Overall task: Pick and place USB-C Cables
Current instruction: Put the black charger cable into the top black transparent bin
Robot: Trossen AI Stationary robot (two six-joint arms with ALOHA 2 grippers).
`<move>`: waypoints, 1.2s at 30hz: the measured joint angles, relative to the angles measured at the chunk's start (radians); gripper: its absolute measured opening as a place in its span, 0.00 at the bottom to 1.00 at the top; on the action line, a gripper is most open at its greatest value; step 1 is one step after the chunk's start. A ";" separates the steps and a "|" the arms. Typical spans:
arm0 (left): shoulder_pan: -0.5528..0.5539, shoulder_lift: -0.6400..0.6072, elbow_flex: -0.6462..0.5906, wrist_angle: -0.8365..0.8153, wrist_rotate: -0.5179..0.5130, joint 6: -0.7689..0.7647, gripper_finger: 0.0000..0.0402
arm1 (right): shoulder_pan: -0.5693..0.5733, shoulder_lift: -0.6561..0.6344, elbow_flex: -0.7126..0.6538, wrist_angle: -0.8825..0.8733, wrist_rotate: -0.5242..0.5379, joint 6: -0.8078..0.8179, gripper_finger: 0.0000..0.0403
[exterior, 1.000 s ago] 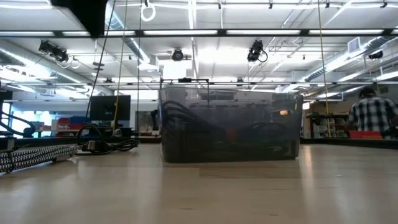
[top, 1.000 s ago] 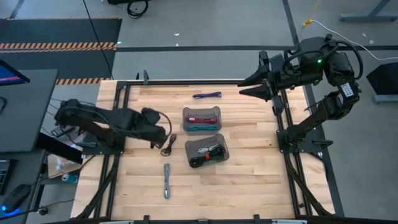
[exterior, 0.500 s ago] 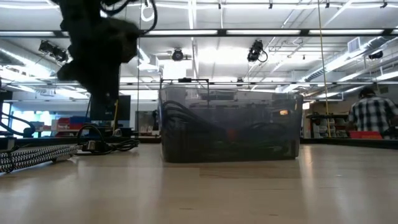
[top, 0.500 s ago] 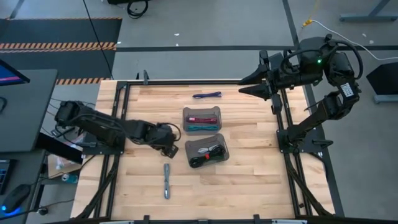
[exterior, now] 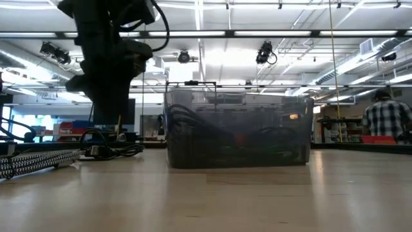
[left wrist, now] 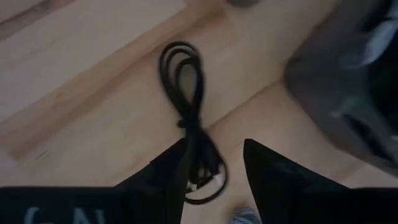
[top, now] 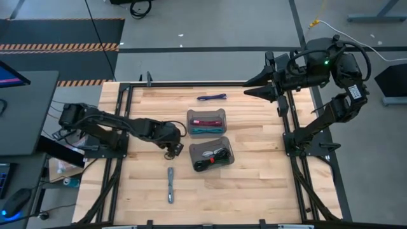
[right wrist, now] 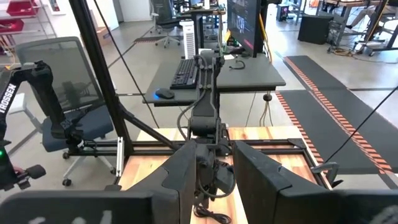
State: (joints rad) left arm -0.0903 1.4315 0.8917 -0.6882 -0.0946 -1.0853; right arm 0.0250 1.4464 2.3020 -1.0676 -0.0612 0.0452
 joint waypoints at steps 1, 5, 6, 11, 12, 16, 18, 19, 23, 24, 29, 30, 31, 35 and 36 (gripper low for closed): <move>0.001 0.017 0.000 0.012 -0.001 0.007 0.40 | 0.000 0.000 0.000 0.001 0.000 0.000 0.28; 0.000 0.102 0.000 0.031 0.039 0.032 0.40 | 0.000 0.003 0.000 0.001 -0.008 0.004 0.28; 0.000 0.119 0.000 0.036 0.055 0.032 0.40 | 0.000 0.004 0.000 0.000 -0.008 0.004 0.28; 0.000 0.179 0.000 0.043 0.097 0.050 0.40 | 0.000 0.005 0.000 -0.003 -0.010 0.004 0.28; 0.000 0.189 0.000 0.052 0.098 0.050 0.40 | 0.000 0.005 0.000 -0.003 -0.010 0.004 0.28; 0.000 0.232 0.000 0.137 0.091 0.050 0.40 | 0.000 0.005 0.000 -0.003 -0.011 0.004 0.28; 0.000 0.256 0.004 0.186 0.081 0.051 0.40 | 0.000 0.005 0.000 -0.003 -0.011 0.004 0.28; 0.000 0.267 0.005 0.195 0.075 0.050 0.40 | 0.000 0.005 0.000 -0.003 -0.011 0.004 0.28; 0.004 0.290 0.006 0.194 0.072 0.075 0.40 | 0.000 0.005 0.000 -0.003 -0.011 0.004 0.28; 0.004 0.291 0.006 0.187 0.069 0.079 0.40 | 0.000 0.005 0.000 -0.003 -0.011 0.004 0.28; 0.003 0.292 0.006 0.144 0.050 0.108 0.27 | 0.000 0.005 0.000 -0.003 -0.011 0.004 0.28; 0.003 0.292 0.006 0.143 0.047 0.125 0.22 | 0.000 0.005 0.000 -0.003 -0.011 0.004 0.28; 0.002 0.291 0.006 0.144 0.042 0.135 0.16 | 0.000 0.005 0.000 -0.003 -0.011 0.004 0.28; -0.006 0.286 0.005 0.145 0.012 0.185 0.04 | 0.000 0.005 0.000 -0.003 -0.011 0.004 0.28; -0.006 0.281 0.004 0.143 0.008 0.187 0.04 | 0.000 0.005 0.000 -0.003 -0.011 0.004 0.28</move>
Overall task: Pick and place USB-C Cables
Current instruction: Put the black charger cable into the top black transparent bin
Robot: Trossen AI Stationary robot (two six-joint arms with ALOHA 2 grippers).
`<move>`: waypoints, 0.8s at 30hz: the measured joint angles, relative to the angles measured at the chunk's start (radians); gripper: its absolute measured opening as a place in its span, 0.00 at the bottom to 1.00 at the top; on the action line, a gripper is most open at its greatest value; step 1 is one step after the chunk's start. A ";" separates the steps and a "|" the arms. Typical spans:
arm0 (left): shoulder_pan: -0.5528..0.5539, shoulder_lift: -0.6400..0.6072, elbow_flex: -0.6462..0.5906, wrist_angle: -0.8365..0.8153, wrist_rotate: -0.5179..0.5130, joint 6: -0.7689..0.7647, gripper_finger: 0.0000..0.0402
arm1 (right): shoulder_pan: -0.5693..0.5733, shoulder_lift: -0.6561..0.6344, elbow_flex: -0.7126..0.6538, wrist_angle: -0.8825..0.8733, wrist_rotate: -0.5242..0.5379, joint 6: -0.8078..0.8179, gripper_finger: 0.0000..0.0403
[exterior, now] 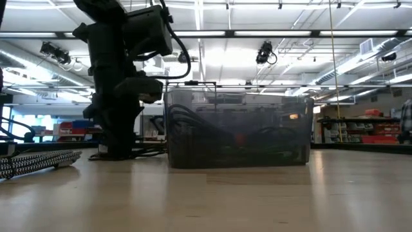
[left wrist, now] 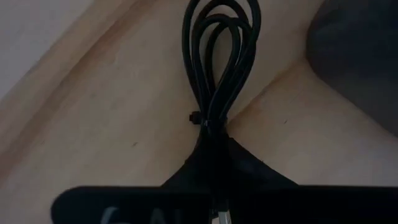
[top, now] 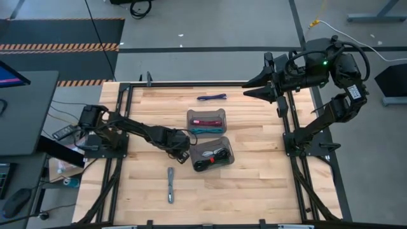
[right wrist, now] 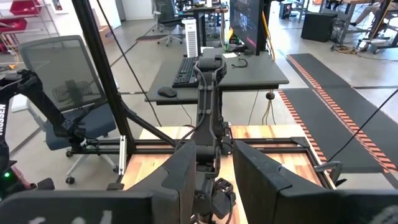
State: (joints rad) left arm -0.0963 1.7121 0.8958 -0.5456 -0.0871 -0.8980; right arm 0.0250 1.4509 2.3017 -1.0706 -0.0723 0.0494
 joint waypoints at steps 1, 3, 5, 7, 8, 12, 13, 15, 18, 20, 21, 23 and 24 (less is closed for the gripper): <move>0.000 -0.010 -0.002 -0.003 -0.004 0.002 0.04 | 0.000 0.000 0.000 0.000 0.000 0.000 0.28; 0.001 -0.040 -0.004 -0.023 -0.022 0.005 0.04 | 0.000 0.000 0.000 0.000 0.000 0.000 0.28; 0.002 -0.088 -0.012 -0.089 -0.058 0.001 0.02 | 0.000 0.000 0.000 0.000 0.000 0.000 0.28; 0.003 -0.157 -0.009 -0.107 -0.098 -0.015 0.01 | 0.000 0.000 0.000 0.000 0.000 0.000 0.28; 0.003 -0.197 -0.005 -0.124 -0.119 -0.024 0.01 | 0.000 0.000 0.000 0.000 0.000 0.000 0.28; 0.005 -0.328 -0.005 -0.143 -0.172 -0.032 0.01 | 0.000 -0.001 0.000 -0.002 0.000 0.000 0.28; 0.009 -0.356 0.002 -0.155 -0.194 -0.032 0.01 | 0.000 -0.001 0.000 -0.004 0.000 0.000 0.28; 0.022 -0.391 0.032 -0.187 -0.234 -0.008 0.01 | 0.000 0.001 0.000 -0.013 0.011 0.000 0.28; 0.061 -0.397 0.124 -0.281 -0.245 0.074 0.01 | -0.001 0.004 0.000 -0.040 0.060 0.002 0.28; 0.094 -0.384 0.212 -0.348 -0.245 0.150 0.01 | -0.001 0.008 0.000 -0.049 0.087 0.013 0.28; 0.110 -0.373 0.256 -0.366 -0.245 0.191 0.01 | -0.001 0.010 0.000 -0.048 0.095 0.021 0.28; 0.147 -0.346 0.347 -0.414 -0.244 0.280 0.01 | -0.001 0.015 0.000 -0.048 0.096 0.032 0.28; 0.165 -0.332 0.395 -0.426 -0.240 0.321 0.01 | -0.001 0.018 0.001 -0.044 0.096 0.039 0.28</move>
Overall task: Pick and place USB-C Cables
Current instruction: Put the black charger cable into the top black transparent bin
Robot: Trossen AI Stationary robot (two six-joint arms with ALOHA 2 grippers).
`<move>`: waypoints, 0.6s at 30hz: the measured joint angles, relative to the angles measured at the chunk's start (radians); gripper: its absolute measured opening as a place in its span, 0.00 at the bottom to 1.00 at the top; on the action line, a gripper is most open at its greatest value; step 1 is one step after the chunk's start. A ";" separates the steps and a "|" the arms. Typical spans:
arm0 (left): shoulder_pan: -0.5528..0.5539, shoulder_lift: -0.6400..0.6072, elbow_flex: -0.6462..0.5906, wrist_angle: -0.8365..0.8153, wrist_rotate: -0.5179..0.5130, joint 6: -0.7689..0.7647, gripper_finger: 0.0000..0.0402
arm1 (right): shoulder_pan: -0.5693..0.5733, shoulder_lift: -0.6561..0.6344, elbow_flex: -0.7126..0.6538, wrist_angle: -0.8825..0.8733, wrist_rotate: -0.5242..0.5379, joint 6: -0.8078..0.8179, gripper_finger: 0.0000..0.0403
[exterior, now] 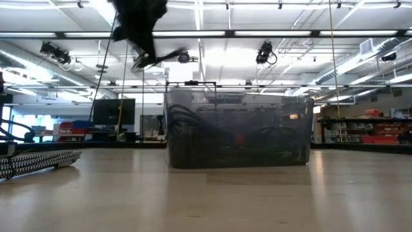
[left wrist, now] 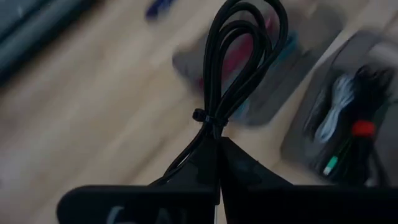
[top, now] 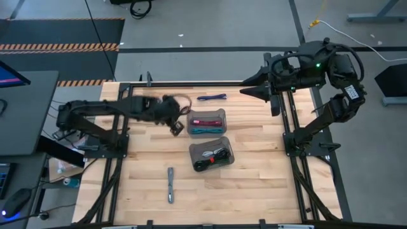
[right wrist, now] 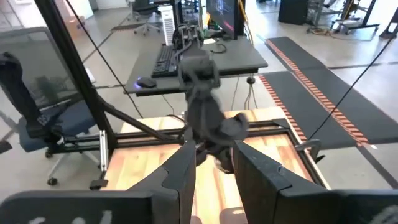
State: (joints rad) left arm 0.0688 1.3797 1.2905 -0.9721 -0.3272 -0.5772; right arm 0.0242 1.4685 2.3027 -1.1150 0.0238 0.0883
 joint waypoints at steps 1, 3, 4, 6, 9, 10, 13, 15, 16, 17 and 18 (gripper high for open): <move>0.020 0.015 0.049 -0.008 0.012 0.040 0.01 | 0.000 0.002 0.000 0.001 0.000 0.009 0.28; 0.063 0.049 0.139 -0.034 0.053 0.125 0.01 | 0.000 0.012 0.000 0.005 0.002 0.024 0.28; 0.082 0.070 0.181 -0.048 0.081 0.166 0.01 | 0.000 0.016 0.000 0.011 0.003 0.030 0.28; 0.114 0.118 0.262 -0.092 0.123 0.248 0.01 | 0.000 0.026 0.000 0.018 0.009 0.042 0.28; 0.145 0.194 0.371 -0.197 0.155 0.352 0.01 | 0.000 0.039 0.000 0.030 0.021 0.046 0.28; 0.151 0.222 0.400 -0.229 0.166 0.383 0.01 | 0.000 0.044 0.000 0.037 0.029 0.050 0.28; 0.160 0.284 0.451 -0.266 0.208 0.473 0.01 | 0.000 0.055 0.000 0.045 0.037 0.055 0.28; 0.160 0.309 0.457 -0.258 0.240 0.514 0.01 | 0.000 0.060 0.000 0.056 0.037 0.068 0.28; 0.159 0.319 0.456 -0.252 0.251 0.529 0.01 | 0.000 0.062 0.000 0.065 0.037 0.070 0.28; 0.158 0.326 0.453 -0.242 0.258 0.539 0.01 | 0.000 0.063 0.000 0.076 0.037 0.069 0.28; 0.158 0.337 0.453 -0.242 0.261 0.550 0.01 | 0.000 0.064 0.000 0.084 0.037 0.069 0.28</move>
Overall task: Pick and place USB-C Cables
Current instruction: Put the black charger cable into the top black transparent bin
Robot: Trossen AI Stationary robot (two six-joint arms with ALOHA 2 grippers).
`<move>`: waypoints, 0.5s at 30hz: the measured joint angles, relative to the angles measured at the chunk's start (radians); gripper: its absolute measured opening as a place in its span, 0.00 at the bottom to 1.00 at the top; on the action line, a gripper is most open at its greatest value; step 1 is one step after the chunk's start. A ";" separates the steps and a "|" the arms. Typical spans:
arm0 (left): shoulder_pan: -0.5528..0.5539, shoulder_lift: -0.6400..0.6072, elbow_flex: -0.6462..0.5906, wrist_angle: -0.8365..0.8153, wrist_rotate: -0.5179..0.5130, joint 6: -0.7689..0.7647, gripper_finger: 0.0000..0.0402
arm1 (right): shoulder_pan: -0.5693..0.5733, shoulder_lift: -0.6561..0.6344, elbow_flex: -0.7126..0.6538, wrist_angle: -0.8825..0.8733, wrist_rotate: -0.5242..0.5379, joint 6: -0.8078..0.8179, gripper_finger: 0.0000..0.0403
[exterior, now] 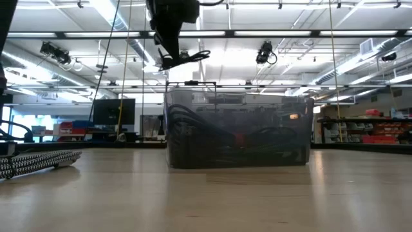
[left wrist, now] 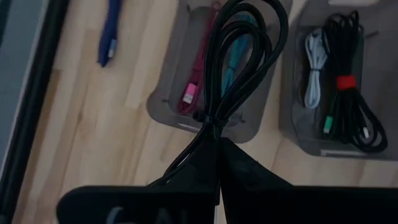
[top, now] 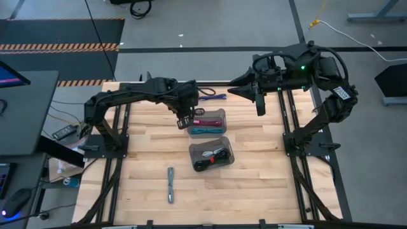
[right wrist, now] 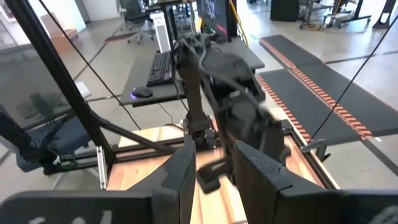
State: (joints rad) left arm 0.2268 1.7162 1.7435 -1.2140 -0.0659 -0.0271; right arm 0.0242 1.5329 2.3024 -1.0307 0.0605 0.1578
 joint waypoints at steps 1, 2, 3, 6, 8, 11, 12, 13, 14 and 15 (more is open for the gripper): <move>0.000 0.007 0.000 0.001 0.001 0.010 0.01 | 0.000 0.002 0.000 0.011 0.000 0.000 0.28; 0.000 0.012 -0.001 0.004 0.002 0.017 0.02 | 0.000 0.003 0.000 0.020 0.000 0.000 0.28; 0.000 0.018 -0.001 0.010 0.002 0.025 0.02 | 0.000 0.003 0.000 0.023 0.000 0.000 0.28; 0.000 0.021 -0.001 0.045 0.010 0.047 0.02 | 0.000 0.004 0.000 0.029 0.000 -0.008 0.28; 0.000 0.021 -0.001 0.092 0.011 0.050 0.02 | 0.000 0.004 0.000 0.030 0.000 -0.025 0.28; 0.007 0.021 -0.001 0.155 0.026 0.065 0.01 | -0.007 0.004 0.000 0.045 0.000 -0.078 0.28; 0.013 0.021 -0.001 0.171 0.045 0.063 0.01 | -0.012 0.004 0.000 0.058 -0.001 -0.105 0.28; 0.018 0.026 -0.001 0.184 0.062 0.060 0.01 | -0.017 0.004 0.000 0.072 0.000 -0.131 0.28; 0.021 0.034 0.001 0.192 0.072 0.050 0.01 | -0.025 0.002 0.000 0.085 0.000 -0.156 0.28; 0.026 0.043 0.001 0.197 0.079 0.043 0.01 | -0.035 0.000 0.000 0.094 -0.001 -0.177 0.28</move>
State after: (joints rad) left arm 0.2532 1.7589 1.7443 -1.0170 0.0135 0.0163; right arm -0.0111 1.5329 2.3022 -0.9369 0.0599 -0.0197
